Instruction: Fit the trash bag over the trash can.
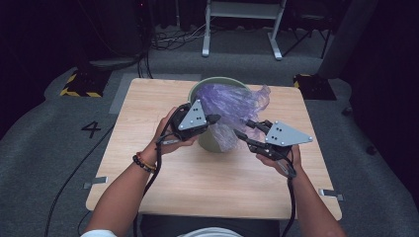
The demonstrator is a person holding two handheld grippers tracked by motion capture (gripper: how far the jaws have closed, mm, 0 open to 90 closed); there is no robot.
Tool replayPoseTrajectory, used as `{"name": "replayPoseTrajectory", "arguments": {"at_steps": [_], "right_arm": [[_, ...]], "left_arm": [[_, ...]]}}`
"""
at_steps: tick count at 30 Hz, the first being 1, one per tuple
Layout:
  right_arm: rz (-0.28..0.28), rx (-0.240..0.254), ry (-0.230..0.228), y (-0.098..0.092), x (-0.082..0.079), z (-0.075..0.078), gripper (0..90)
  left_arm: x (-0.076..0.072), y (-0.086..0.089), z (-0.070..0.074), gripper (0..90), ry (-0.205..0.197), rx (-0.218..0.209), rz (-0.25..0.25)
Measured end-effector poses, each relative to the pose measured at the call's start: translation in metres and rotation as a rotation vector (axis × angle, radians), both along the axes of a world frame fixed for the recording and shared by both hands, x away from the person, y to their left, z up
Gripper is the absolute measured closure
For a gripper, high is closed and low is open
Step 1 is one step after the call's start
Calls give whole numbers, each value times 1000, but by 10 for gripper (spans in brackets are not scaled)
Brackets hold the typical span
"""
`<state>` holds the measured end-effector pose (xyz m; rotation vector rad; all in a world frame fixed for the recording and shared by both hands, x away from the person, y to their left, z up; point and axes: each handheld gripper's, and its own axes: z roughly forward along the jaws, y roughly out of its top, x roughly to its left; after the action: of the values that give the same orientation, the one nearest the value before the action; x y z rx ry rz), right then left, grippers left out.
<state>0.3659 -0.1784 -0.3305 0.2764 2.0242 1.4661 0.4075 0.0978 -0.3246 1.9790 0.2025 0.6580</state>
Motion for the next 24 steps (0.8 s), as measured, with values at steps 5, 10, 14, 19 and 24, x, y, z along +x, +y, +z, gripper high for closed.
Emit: {"name": "replayPoseTrajectory", "arguments": {"at_steps": [5,10,14,19,24], "right_arm": [[-11,-16,9,-8,-4,-5,416],[-99,21,32,-20,-1,-11,368],[-215,54,68,-27,12,-18,310],[-238,30,117,-28,23,-26,395],[-213,24,119,-30,28,-30,736]], "left_arm": [[1,17,-7,900,27,-33,15],[3,28,-13,900,55,-78,31],[4,33,-20,900,58,-77,46],[8,42,-32,900,81,-79,82],[15,52,-42,900,109,-95,110]]}}
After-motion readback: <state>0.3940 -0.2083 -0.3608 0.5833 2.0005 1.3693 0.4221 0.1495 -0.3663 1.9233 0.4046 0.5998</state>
